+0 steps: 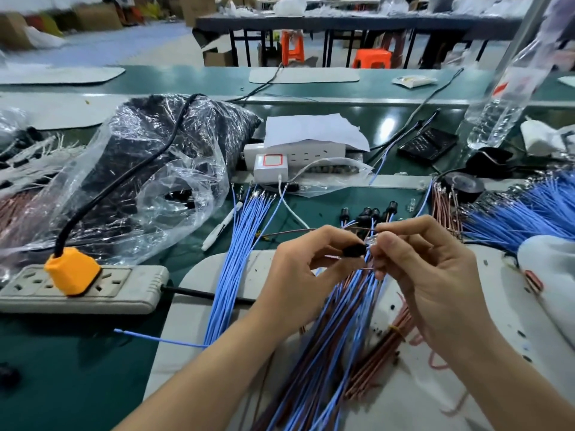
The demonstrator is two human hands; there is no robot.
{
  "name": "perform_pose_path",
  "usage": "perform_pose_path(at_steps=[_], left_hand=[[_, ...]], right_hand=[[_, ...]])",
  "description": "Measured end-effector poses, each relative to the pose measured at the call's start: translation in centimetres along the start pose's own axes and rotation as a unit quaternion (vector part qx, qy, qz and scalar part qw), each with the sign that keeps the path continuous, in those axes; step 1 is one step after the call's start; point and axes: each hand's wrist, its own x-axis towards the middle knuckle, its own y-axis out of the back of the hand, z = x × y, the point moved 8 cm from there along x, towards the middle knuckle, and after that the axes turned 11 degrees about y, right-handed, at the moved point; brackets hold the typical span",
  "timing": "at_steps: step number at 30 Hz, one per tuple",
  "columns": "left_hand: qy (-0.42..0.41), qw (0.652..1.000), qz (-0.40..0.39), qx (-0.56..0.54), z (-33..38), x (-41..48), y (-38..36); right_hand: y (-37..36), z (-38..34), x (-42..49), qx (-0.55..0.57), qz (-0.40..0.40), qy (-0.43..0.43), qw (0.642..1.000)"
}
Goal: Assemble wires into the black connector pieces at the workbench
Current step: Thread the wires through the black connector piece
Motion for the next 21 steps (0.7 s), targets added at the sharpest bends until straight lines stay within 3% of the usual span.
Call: perform_pose_path(at_steps=[9,15,17,21], left_hand=[[-0.001,0.997,-0.008,0.071,-0.3,0.2,-0.2],[-0.038,0.988,0.02,0.151,-0.1,0.3,-0.2],[-0.042,0.986,0.013,0.164,-0.1,0.2,-0.4],[-0.032,0.986,0.002,0.166,-0.2,0.2,-0.4]], right_hand=[[0.1,-0.7,0.3,-0.152,-0.048,0.042,0.986],[0.4,-0.9,0.5,-0.286,-0.122,0.07,0.948],[0.7,-0.6,0.6,-0.275,-0.128,0.041,0.952],[0.9,0.7,0.6,-0.147,-0.144,-0.06,0.977]])
